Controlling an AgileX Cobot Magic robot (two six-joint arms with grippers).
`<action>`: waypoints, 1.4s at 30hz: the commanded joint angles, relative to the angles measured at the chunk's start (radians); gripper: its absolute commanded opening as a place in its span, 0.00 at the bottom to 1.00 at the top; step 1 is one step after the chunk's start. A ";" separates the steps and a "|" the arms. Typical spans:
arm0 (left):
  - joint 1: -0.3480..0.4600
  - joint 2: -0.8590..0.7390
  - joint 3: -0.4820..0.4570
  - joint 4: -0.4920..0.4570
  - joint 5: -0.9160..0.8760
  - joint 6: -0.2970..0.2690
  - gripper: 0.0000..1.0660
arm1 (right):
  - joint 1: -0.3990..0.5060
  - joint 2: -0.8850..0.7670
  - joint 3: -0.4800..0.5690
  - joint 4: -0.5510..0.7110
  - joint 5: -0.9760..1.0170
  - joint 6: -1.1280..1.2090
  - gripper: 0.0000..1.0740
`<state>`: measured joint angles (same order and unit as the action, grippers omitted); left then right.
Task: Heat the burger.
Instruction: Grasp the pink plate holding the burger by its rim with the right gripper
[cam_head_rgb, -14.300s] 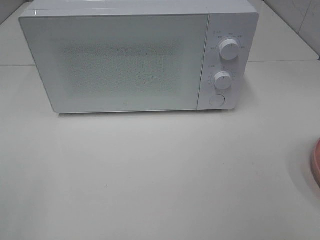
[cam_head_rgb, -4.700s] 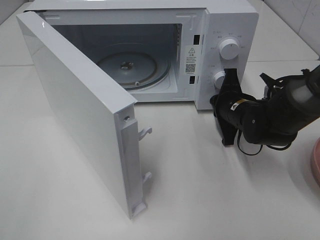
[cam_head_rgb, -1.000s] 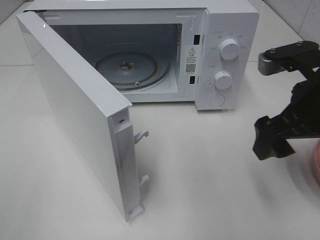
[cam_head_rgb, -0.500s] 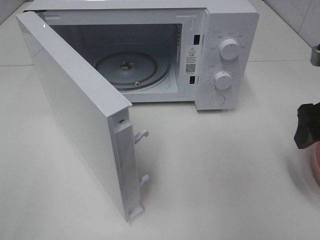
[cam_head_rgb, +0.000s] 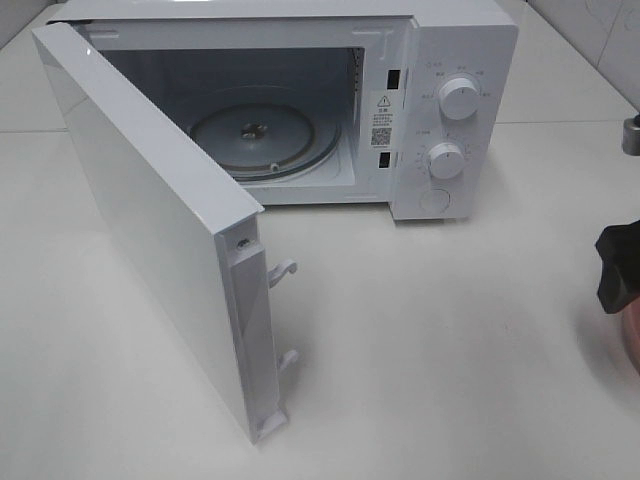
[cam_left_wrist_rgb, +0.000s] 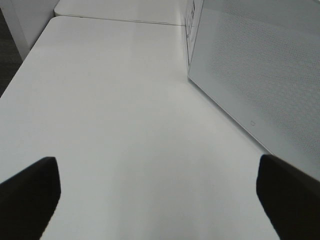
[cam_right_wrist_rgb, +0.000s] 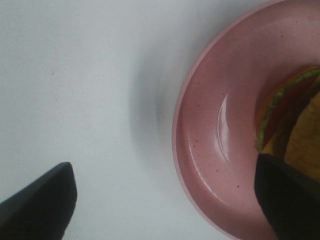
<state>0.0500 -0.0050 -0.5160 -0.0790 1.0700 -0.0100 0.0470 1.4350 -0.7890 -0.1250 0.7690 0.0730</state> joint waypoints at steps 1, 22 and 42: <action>-0.005 -0.015 0.000 -0.003 0.000 0.000 0.95 | -0.013 0.055 -0.004 -0.009 -0.051 0.010 0.79; -0.005 -0.015 0.000 -0.003 0.000 0.000 0.95 | -0.013 0.365 -0.004 -0.085 -0.233 0.094 0.74; -0.005 -0.015 0.000 -0.003 0.000 0.000 0.95 | -0.013 0.369 -0.004 -0.110 -0.262 0.103 0.50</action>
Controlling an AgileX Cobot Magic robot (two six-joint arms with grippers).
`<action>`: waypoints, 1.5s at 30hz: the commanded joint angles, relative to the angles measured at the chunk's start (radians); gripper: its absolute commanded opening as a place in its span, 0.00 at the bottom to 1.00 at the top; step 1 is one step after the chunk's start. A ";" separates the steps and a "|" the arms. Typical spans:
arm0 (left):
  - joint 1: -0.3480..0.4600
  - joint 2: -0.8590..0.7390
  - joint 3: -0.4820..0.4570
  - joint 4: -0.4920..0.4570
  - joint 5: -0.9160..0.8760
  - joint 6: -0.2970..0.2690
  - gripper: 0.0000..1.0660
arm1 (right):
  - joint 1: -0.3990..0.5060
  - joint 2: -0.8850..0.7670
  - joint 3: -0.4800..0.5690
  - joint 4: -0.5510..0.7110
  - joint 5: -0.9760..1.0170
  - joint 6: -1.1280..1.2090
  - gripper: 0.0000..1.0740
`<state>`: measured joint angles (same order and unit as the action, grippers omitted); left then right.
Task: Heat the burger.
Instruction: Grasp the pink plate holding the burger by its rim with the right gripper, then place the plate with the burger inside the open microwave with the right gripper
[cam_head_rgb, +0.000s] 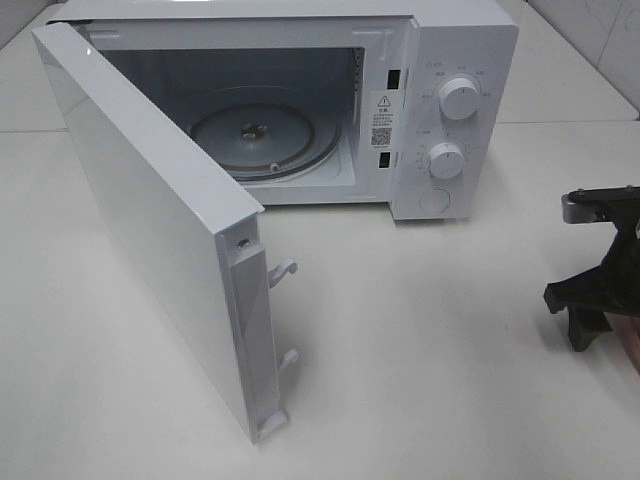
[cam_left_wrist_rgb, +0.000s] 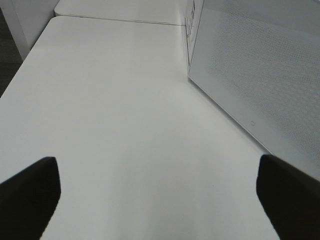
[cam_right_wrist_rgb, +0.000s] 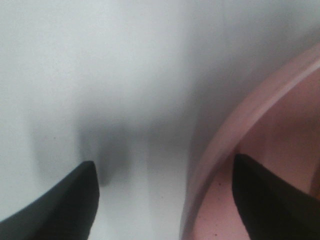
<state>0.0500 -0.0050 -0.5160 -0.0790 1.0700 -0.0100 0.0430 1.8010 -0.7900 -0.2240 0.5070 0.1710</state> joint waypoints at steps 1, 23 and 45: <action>-0.005 -0.015 0.000 -0.003 0.000 0.000 0.95 | -0.009 0.003 -0.003 -0.012 0.000 0.005 0.46; -0.005 -0.015 0.000 -0.003 0.000 0.000 0.95 | -0.009 0.003 -0.003 -0.119 0.003 0.087 0.00; -0.005 -0.015 0.000 -0.003 0.000 0.000 0.95 | 0.095 -0.001 -0.003 -0.254 0.101 0.219 0.00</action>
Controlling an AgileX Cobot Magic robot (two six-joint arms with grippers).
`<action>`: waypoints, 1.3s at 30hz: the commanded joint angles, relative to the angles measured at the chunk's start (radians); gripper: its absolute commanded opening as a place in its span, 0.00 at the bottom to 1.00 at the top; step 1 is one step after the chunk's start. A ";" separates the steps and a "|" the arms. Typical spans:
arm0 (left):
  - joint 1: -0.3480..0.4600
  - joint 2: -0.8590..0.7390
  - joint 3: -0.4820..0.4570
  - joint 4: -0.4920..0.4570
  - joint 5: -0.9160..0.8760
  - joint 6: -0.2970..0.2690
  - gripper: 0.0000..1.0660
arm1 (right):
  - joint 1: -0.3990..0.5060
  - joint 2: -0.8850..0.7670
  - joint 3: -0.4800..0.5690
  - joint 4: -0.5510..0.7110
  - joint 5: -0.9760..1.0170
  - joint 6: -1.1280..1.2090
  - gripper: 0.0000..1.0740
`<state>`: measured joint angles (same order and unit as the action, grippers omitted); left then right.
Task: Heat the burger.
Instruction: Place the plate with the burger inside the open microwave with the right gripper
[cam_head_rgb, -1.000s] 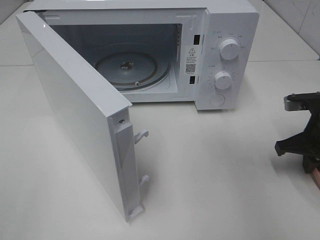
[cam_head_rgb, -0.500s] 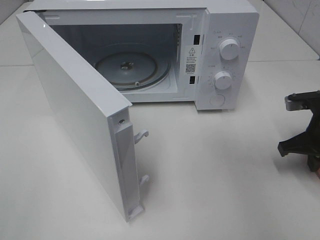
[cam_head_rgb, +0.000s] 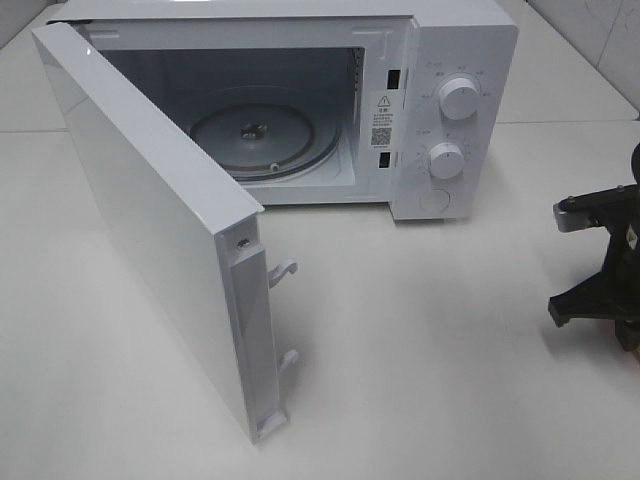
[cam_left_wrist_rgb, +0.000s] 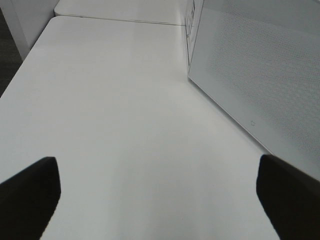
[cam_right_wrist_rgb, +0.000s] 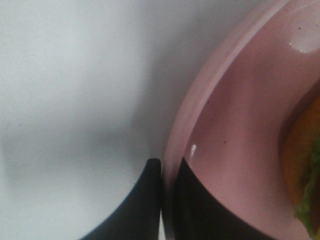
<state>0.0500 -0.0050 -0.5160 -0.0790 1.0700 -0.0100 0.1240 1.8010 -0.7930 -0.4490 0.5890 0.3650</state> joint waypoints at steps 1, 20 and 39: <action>-0.005 -0.015 0.000 -0.003 0.000 0.000 0.95 | 0.028 -0.001 0.000 -0.044 0.029 0.027 0.00; -0.005 -0.015 0.000 -0.003 0.000 0.000 0.95 | 0.169 -0.002 0.000 -0.186 0.169 0.153 0.00; -0.005 -0.015 0.000 -0.003 0.000 0.000 0.95 | 0.170 -0.175 0.000 -0.212 0.280 0.142 0.00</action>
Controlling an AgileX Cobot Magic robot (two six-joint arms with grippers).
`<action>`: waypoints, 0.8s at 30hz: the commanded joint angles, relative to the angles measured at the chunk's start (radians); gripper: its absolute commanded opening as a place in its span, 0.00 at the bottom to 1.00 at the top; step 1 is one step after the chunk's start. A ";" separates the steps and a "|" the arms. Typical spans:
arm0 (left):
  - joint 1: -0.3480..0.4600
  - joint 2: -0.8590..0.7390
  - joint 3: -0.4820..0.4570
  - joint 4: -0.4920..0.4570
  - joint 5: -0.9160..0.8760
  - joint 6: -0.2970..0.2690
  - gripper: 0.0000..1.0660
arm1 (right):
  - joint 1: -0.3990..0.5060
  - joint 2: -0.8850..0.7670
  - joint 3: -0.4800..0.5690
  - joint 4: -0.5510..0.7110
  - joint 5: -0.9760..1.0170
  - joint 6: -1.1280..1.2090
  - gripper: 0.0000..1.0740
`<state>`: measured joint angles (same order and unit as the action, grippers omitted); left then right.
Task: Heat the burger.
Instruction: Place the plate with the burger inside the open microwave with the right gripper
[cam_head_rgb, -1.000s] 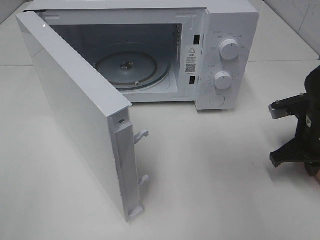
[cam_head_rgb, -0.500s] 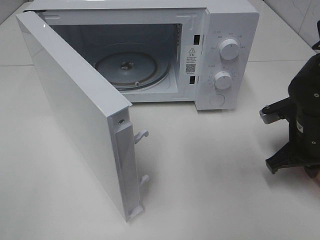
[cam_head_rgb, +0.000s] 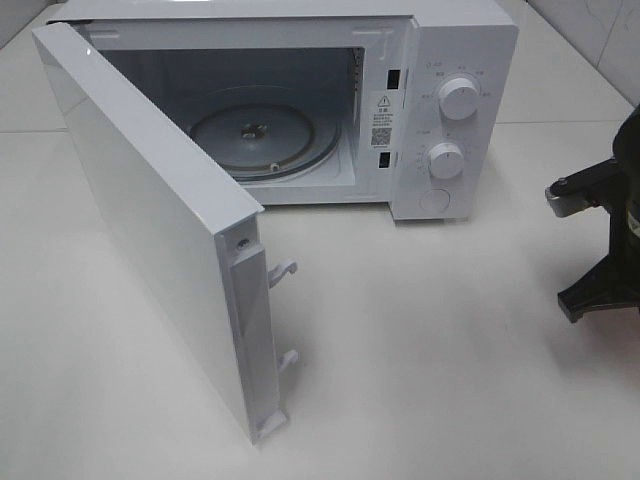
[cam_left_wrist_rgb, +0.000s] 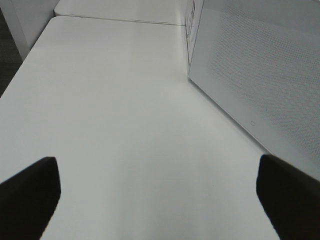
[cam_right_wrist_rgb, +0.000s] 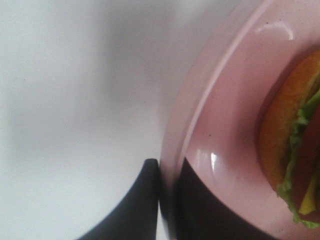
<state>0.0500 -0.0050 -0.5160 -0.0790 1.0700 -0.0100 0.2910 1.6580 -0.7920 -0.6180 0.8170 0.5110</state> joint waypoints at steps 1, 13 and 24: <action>-0.005 -0.015 0.000 -0.003 0.000 0.000 0.95 | 0.003 -0.043 -0.001 -0.043 0.057 -0.007 0.00; -0.005 -0.015 0.000 -0.003 0.000 0.000 0.95 | 0.088 -0.105 -0.001 -0.046 0.140 -0.029 0.00; -0.005 -0.015 0.000 -0.003 0.000 0.000 0.95 | 0.226 -0.110 -0.001 -0.046 0.191 -0.029 0.00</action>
<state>0.0500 -0.0050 -0.5160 -0.0790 1.0700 -0.0100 0.5120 1.5640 -0.7920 -0.6170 0.9620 0.4870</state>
